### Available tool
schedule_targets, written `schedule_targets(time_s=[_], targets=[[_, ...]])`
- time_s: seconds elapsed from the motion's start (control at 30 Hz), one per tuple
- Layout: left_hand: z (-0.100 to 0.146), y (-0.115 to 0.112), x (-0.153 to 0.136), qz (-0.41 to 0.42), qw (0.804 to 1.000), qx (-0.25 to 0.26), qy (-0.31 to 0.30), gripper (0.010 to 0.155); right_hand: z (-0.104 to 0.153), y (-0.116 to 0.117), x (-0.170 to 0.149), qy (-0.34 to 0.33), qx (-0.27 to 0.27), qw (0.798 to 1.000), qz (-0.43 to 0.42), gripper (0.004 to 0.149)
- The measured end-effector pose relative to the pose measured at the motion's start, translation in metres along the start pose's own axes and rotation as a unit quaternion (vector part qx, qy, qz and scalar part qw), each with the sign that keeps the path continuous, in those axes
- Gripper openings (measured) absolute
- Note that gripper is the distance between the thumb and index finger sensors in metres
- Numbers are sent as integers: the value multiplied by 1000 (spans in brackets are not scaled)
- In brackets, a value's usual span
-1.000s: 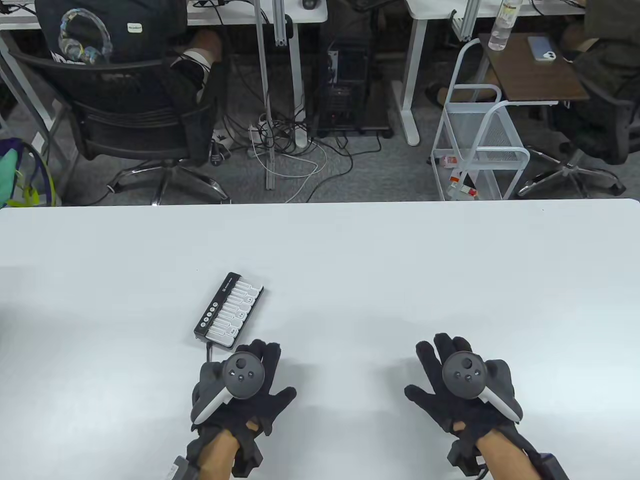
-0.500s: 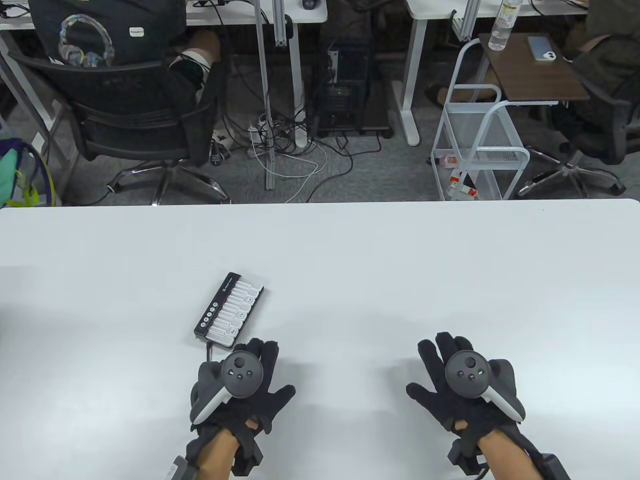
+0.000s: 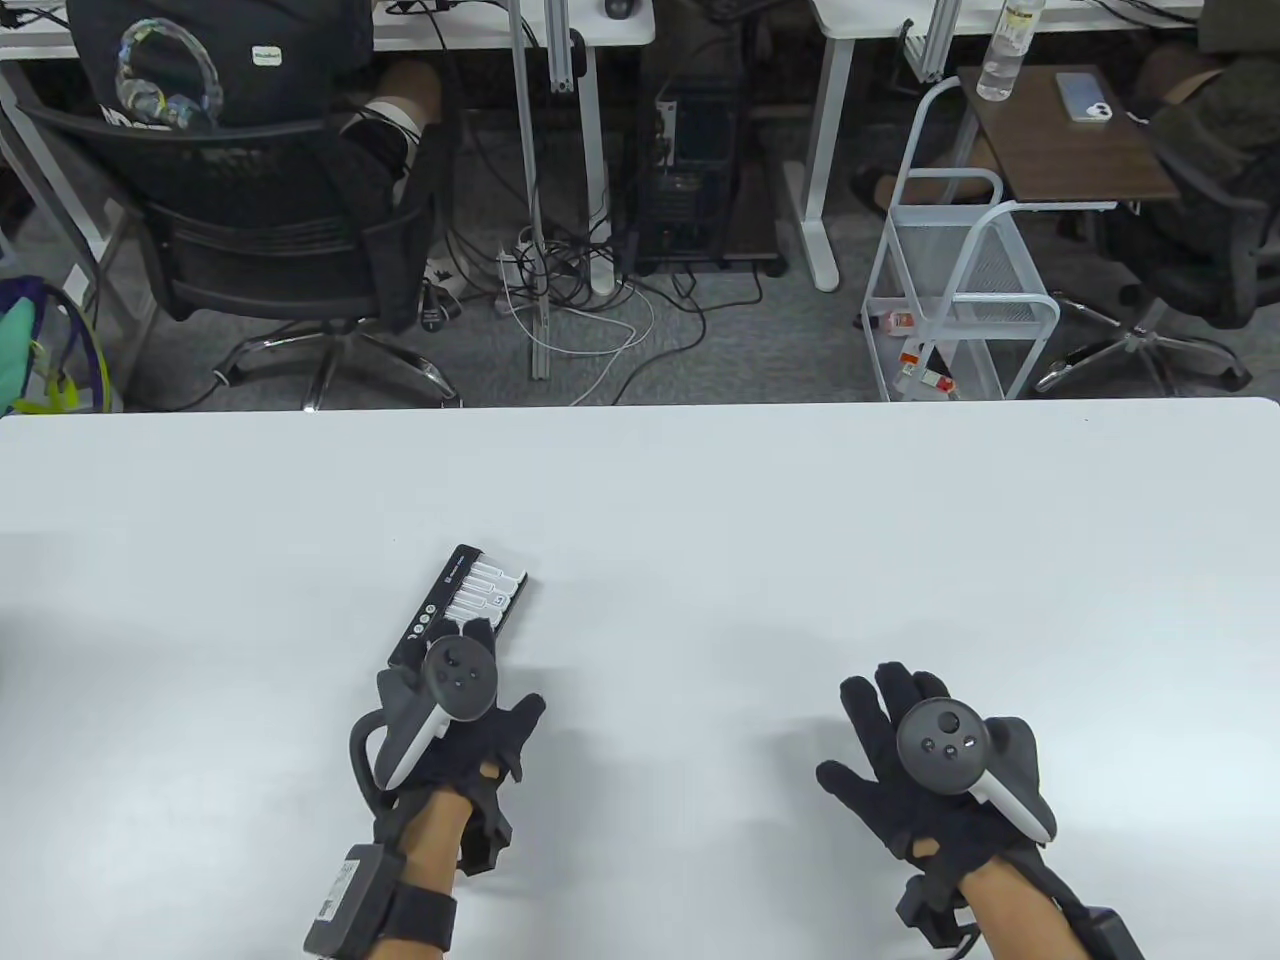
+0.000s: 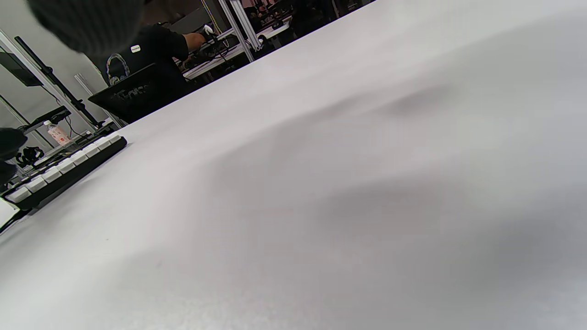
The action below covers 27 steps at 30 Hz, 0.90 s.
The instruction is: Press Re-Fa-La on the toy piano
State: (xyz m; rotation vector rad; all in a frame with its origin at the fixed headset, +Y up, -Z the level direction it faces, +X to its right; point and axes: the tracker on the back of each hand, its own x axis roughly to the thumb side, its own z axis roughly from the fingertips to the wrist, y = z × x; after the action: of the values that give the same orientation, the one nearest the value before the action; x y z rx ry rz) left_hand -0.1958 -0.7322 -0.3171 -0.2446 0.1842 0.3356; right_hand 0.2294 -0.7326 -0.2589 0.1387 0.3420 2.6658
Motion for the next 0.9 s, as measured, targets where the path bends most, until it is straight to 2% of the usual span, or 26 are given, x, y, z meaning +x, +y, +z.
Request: schedule_targets(time_s=[0.27,0.53,0.67,0.9], targets=[[-34,1,-8,2,998,-11,57,95,0,-1,0,3,0,1000,-3,83],[-55,-2,-18,16,994,-41,99,99,0,-2,0,4,1,1000,-8,83],[-61,-4,-24,23,992,-37,117,100,0,-3,-1,6,0,1000,-13,83],[-59,-3,-23,54,993,-14,104,98,0,-4,-2,6,-1,1000,-17,82]])
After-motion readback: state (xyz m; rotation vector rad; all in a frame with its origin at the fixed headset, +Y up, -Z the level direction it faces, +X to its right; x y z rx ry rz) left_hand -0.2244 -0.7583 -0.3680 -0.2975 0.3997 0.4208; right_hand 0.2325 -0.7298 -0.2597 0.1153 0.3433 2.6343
